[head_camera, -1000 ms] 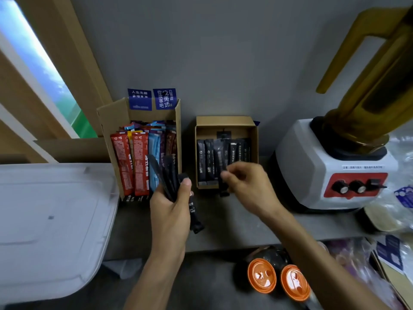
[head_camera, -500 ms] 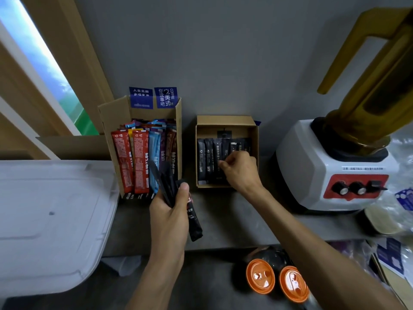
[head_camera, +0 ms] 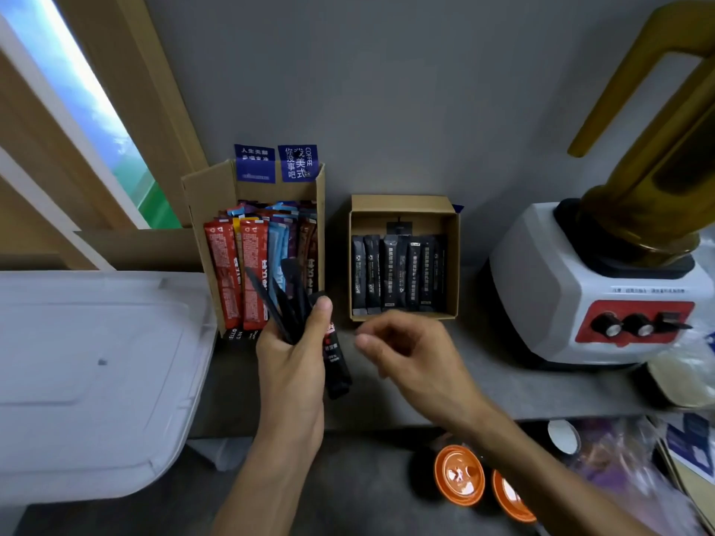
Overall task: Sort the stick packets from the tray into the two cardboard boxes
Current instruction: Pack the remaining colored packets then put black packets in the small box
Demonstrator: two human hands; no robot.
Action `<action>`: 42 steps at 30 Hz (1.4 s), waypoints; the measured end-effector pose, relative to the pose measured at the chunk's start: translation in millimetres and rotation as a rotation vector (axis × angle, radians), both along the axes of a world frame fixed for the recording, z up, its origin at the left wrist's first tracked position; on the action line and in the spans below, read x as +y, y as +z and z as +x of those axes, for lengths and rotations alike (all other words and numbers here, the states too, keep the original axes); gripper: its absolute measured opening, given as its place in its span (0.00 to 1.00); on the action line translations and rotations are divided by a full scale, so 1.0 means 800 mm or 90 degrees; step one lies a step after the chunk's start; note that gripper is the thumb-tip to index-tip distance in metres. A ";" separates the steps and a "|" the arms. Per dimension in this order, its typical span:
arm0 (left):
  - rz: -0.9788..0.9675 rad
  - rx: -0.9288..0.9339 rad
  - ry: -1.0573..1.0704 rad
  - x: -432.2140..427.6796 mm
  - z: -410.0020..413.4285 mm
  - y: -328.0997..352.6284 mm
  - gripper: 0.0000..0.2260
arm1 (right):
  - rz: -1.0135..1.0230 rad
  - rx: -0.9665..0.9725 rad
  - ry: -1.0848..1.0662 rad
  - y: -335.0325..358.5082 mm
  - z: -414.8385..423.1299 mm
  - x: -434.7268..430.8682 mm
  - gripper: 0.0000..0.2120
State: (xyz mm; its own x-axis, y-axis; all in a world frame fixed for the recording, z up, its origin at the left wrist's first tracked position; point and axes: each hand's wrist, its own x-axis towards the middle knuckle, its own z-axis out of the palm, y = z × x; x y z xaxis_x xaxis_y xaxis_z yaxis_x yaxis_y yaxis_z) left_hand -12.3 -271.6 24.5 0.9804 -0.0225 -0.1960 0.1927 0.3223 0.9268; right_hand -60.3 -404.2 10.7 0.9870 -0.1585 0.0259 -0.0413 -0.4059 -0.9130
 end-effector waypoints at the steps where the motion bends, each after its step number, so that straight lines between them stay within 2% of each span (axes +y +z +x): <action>1: -0.001 -0.002 0.003 0.000 -0.001 0.000 0.10 | 0.004 -0.011 0.008 -0.001 -0.004 0.007 0.04; 4: 0.005 -0.015 0.010 -0.003 -0.006 0.003 0.09 | 0.013 -0.019 -0.005 -0.006 -0.005 0.016 0.08; 10: 0.010 -0.010 -0.009 -0.006 -0.011 0.008 0.17 | -0.028 -0.016 -0.015 -0.008 -0.005 0.020 0.03; 14: 0.013 -0.017 -0.015 -0.004 -0.012 0.005 0.16 | -0.031 0.009 -0.003 -0.010 -0.002 0.022 0.05; 17: 0.010 -0.012 0.010 0.007 -0.005 0.000 0.09 | -0.026 0.005 -0.112 -0.012 0.021 -0.003 0.06; 20: 0.012 0.002 0.049 0.018 0.004 -0.004 0.08 | -0.033 0.044 -0.218 -0.005 0.060 -0.036 0.06; 26: 0.021 0.002 0.048 0.024 0.001 -0.008 0.12 | -0.123 0.114 -0.185 -0.030 0.108 -0.030 0.06; 29: 0.024 0.003 0.042 0.024 0.000 -0.012 0.10 | -0.144 0.123 -0.196 -0.044 0.115 -0.027 0.06; 39: -0.093 0.009 0.022 0.029 0.004 -0.007 0.08 | -0.198 0.091 -0.223 -0.048 0.117 -0.022 0.08; 42: -0.123 0.014 0.032 0.030 0.005 -0.008 0.11 | -0.208 0.089 -0.217 -0.045 0.116 -0.022 0.07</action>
State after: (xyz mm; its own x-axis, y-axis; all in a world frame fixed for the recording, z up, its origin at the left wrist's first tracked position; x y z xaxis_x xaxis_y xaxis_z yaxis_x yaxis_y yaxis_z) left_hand -8.1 -247.6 18.0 0.9766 -0.0129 -0.2147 0.1919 0.5029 0.8428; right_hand 32.4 -422.0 -25.3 0.8779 -0.4789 -0.0010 -0.3350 -0.6126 -0.7159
